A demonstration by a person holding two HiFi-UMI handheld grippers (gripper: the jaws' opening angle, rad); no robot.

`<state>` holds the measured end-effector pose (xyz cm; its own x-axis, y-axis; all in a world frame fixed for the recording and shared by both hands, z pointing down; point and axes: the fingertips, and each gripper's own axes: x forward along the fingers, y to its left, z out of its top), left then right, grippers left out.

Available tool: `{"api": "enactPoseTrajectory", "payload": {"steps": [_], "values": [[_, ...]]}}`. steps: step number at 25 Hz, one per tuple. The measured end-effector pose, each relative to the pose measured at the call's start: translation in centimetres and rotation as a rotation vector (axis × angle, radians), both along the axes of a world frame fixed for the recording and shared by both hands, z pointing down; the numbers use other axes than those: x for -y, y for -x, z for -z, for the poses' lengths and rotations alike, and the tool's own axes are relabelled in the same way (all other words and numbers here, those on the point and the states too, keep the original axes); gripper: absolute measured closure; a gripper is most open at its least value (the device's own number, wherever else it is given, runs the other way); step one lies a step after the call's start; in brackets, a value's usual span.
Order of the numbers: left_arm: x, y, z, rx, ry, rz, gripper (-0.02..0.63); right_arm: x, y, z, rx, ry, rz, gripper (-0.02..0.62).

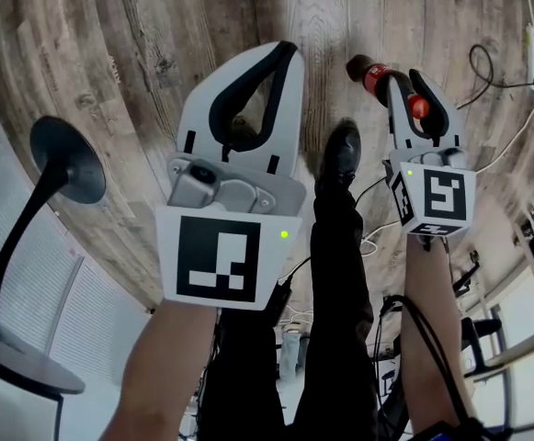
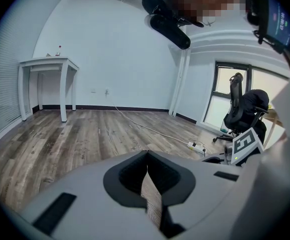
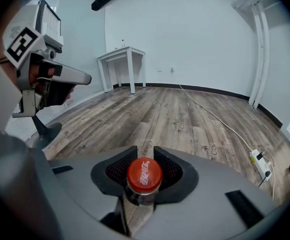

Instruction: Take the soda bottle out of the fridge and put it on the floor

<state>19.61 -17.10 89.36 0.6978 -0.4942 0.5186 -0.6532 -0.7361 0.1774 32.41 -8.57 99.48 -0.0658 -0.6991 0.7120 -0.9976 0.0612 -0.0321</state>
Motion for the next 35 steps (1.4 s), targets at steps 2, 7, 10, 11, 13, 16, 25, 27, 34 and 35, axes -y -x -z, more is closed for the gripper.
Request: {"api": "enactPoseTrajectory", "payload": {"steps": [2,7,10,11,13,16,25,27,34,35], "values": [[0.0,0.0,-0.2,0.003,0.000,-0.004,0.589,-0.3,0.0,-0.5,0.001,0.010,-0.005,0.479],[-0.2,-0.1,-0.9,0.009,0.003,-0.011,0.589,-0.9,-0.2,-1.5,0.003,0.029,-0.005,0.479],[-0.4,0.1,-1.3,0.012,0.013,-0.010,0.589,-1.0,0.0,-1.9,0.003,0.036,0.003,0.479],[-0.4,0.1,-1.3,0.011,0.015,-0.010,0.589,-1.0,0.0,-2.1,0.002,0.038,0.004,0.479],[-0.4,0.2,-1.4,0.011,0.016,-0.011,0.589,-1.1,0.0,-2.4,-0.002,0.045,0.003,0.479],[-0.5,0.3,-1.5,0.014,0.019,-0.011,0.589,-1.5,-0.2,-2.9,-0.006,0.056,-0.003,0.477],[-1.0,0.8,-2.6,0.019,0.034,-0.015,0.589,-1.9,0.0,-4.3,-0.010,0.078,-0.005,0.477],[-1.1,0.8,-2.7,0.021,0.037,-0.022,0.589,-2.0,0.1,-4.7,-0.010,0.086,-0.004,0.477],[-0.9,1.1,-2.8,0.024,0.037,-0.030,0.589,-1.7,0.7,-5.4,-0.009,0.097,0.001,0.474],[-0.8,1.1,-2.8,0.023,0.036,-0.032,0.589,-1.6,0.8,-5.5,-0.010,0.099,0.004,0.474]]}}
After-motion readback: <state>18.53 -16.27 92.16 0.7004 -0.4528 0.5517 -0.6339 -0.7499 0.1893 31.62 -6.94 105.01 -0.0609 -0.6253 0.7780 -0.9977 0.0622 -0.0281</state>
